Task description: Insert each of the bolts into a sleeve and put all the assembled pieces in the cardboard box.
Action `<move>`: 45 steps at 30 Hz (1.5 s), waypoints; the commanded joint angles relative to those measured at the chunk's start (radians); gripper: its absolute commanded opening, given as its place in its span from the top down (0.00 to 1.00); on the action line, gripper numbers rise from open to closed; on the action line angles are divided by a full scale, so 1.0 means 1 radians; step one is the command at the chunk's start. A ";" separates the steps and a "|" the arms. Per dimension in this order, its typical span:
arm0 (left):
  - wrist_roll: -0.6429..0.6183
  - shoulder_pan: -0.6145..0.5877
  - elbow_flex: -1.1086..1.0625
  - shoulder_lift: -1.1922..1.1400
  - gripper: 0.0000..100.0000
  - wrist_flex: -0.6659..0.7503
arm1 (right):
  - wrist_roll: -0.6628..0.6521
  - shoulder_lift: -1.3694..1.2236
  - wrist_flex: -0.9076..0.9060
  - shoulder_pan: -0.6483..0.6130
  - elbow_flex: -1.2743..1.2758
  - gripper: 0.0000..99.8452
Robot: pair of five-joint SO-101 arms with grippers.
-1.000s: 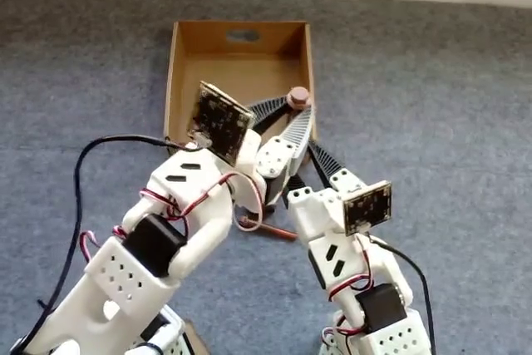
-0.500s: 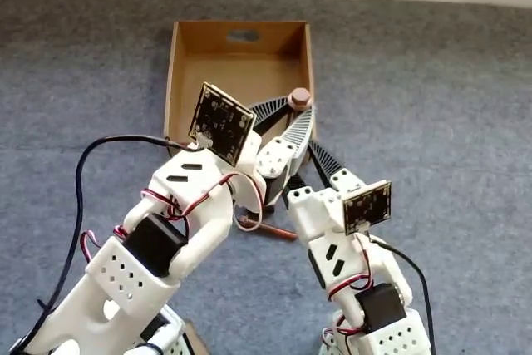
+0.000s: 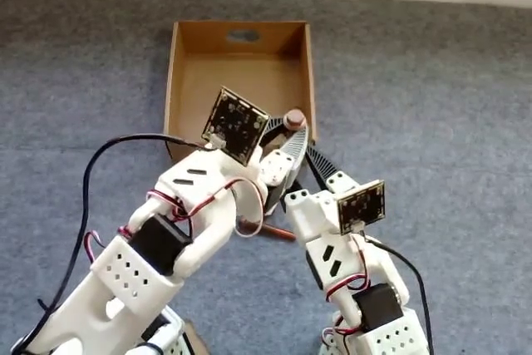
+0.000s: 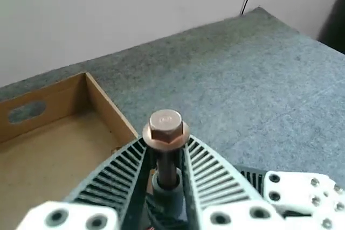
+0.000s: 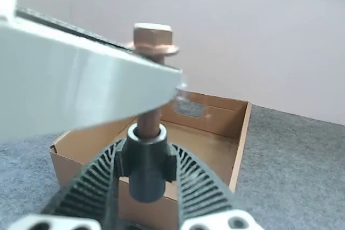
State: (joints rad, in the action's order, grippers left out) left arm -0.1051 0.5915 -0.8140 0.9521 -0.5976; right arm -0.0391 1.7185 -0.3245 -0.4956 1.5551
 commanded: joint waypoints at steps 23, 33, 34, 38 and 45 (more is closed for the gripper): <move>0.011 -0.002 -0.246 0.341 0.89 0.003 | -0.011 0.015 0.004 0.001 -0.008 0.99; 0.081 -0.044 -0.291 0.498 0.89 -0.003 | -0.011 0.008 0.004 0.001 -0.008 0.99; 0.100 -0.074 -0.291 0.503 0.89 -0.003 | -0.011 0.008 0.004 0.001 -0.008 0.99; 0.106 -0.271 -0.328 0.493 0.89 -0.003 | -0.011 0.007 -0.001 0.001 -0.008 0.99; 0.109 -0.576 -0.503 0.334 0.90 0.003 | -0.011 0.005 -0.051 0.001 -0.050 0.99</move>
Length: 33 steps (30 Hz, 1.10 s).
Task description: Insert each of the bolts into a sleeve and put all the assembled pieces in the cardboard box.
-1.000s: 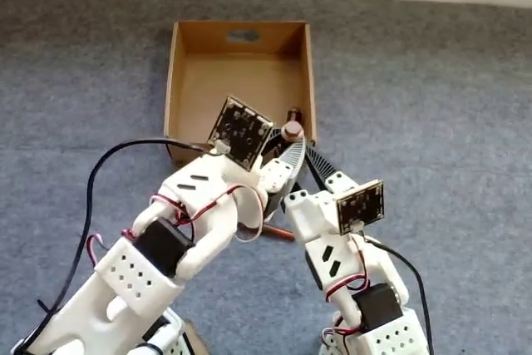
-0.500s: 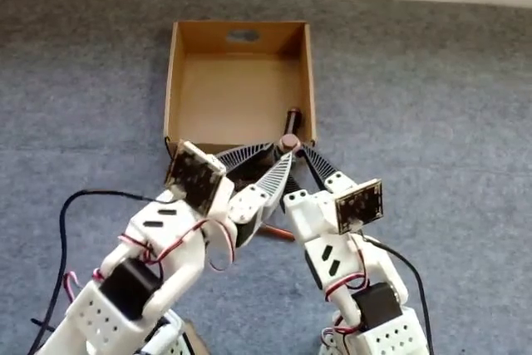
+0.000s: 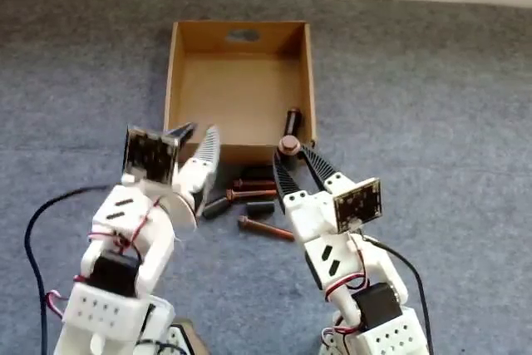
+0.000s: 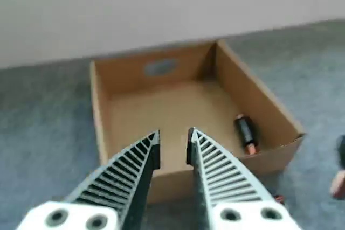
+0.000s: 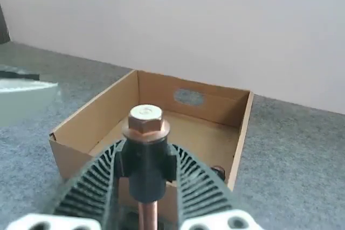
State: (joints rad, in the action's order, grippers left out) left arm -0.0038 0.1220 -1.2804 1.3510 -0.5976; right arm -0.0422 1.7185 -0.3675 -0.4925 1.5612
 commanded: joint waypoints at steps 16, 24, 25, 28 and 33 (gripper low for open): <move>0.005 -0.193 -0.196 -0.219 0.90 0.084 | -0.008 -0.228 -0.082 -0.002 -0.481 0.99; 0.005 -0.193 -0.334 -0.085 0.90 0.209 | -0.006 -0.837 -0.082 -0.002 -0.900 0.99; 0.005 -0.193 -0.341 -0.062 0.90 0.206 | -0.003 -0.906 -0.082 -0.002 -0.929 0.99; 0.005 -0.193 -0.375 0.001 0.90 0.201 | -0.002 -1.102 -0.070 -0.002 -0.992 0.99; 0.003 -0.191 -0.421 0.104 0.90 0.201 | 0.000 -1.394 0.070 0.030 -1.084 0.99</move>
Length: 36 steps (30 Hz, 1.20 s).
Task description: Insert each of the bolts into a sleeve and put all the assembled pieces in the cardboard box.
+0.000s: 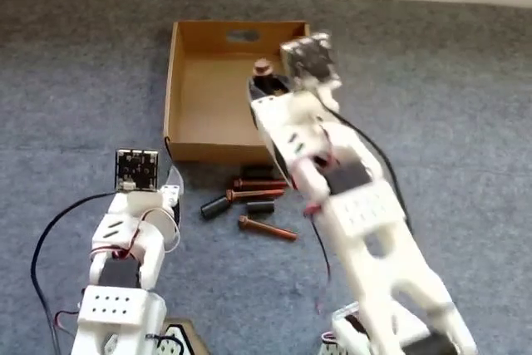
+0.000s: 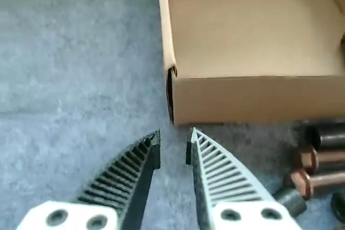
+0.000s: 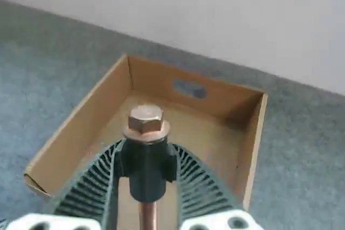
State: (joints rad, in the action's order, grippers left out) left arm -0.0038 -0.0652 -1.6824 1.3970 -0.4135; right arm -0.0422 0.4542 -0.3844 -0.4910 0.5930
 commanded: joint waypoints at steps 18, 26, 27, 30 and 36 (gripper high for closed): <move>0.009 0.056 -0.021 0.240 0.90 -0.164 | 0.003 -0.843 0.143 0.107 -0.515 0.99; 0.009 0.056 -0.021 0.252 0.90 -0.166 | 0.169 -0.851 -0.059 0.124 -0.542 0.99; 0.009 0.056 -0.021 0.252 0.90 -0.166 | 0.172 -0.852 -0.099 0.130 -0.556 0.99; 0.009 0.056 -0.021 0.252 0.90 -0.166 | 0.173 -0.852 -0.206 0.139 -0.598 0.99; 0.009 0.058 -0.022 0.252 0.90 -0.166 | 0.172 -0.852 -0.346 0.139 -0.670 0.99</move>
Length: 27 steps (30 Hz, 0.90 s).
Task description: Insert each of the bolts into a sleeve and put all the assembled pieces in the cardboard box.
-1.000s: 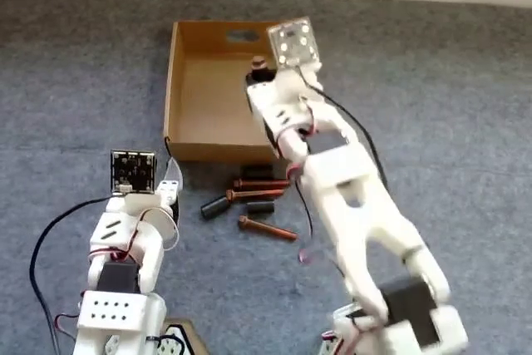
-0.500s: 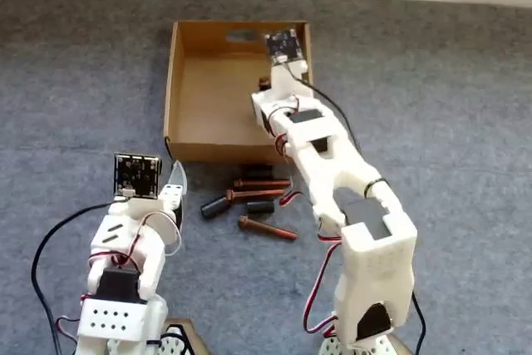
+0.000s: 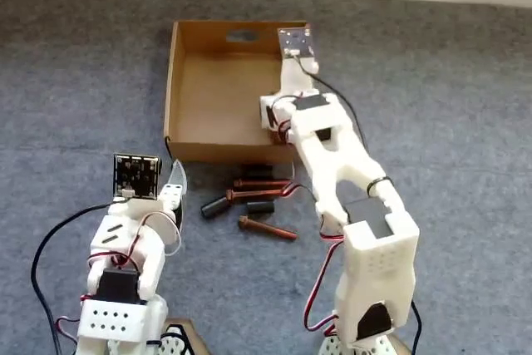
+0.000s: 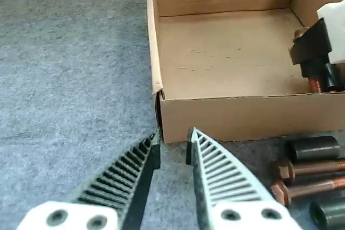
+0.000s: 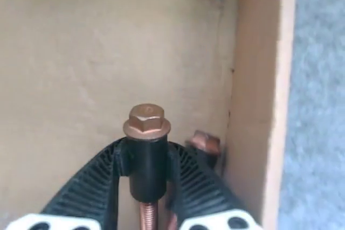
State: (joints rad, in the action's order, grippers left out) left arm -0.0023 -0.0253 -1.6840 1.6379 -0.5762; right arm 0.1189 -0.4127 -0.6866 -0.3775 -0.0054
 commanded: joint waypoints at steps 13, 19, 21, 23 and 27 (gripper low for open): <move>0.008 0.015 -0.021 0.012 0.90 -0.003 | 0.009 -0.001 -0.096 0.019 -0.067 0.99; 0.009 0.015 -0.021 0.012 0.90 -0.003 | 0.008 -0.094 -0.107 0.018 -0.077 0.99; 0.009 0.015 -0.021 0.012 0.90 -0.003 | 0.008 -0.101 -0.105 0.018 -0.077 0.99; 0.009 0.015 -0.021 0.012 0.90 -0.003 | 0.008 -0.101 -0.105 0.018 -0.077 0.99; 0.009 0.015 -0.021 0.012 0.90 -0.003 | 0.006 -0.104 -0.113 0.018 -0.105 0.97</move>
State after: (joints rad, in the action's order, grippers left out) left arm -0.0023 -0.0253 -1.6840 1.6379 -0.5762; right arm 0.1189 -0.5171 -0.7894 -0.3790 -0.0667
